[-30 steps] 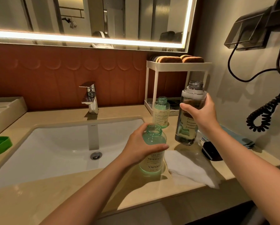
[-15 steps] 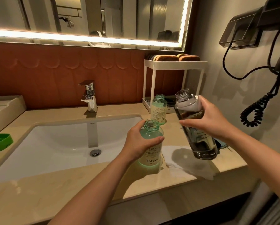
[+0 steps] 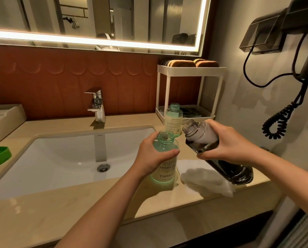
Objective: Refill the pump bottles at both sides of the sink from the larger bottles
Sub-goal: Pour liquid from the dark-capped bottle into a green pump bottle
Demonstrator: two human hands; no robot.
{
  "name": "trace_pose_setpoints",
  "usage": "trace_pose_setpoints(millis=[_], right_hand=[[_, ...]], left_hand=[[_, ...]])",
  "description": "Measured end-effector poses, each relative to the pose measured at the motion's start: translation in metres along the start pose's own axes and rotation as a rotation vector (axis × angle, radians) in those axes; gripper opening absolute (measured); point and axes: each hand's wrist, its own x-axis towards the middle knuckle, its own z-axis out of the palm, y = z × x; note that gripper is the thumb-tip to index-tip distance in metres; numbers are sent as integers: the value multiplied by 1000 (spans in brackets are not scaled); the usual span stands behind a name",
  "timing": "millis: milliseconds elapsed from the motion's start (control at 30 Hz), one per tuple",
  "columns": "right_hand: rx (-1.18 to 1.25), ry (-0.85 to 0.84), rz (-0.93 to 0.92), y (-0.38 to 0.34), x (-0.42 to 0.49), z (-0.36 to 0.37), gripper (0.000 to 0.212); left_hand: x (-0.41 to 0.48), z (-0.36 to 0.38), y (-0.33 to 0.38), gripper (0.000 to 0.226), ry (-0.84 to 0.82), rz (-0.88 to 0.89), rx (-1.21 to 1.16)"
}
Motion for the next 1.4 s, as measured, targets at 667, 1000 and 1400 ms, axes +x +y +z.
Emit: trace_pose_setpoints(millis=[667,1000,1400], right_hand=[[-302,-125,5,-20,30,-4,64],[-417,-191,-4,-26,36,-13,68],[-476,-233,-9,-31,41,-19,71]], left_hand=[[2,-1,-6,56,-26,18,-39],[3,-1,-5,56,-27,9,-37],[2,-1,-4,70,-30,-1,-28]])
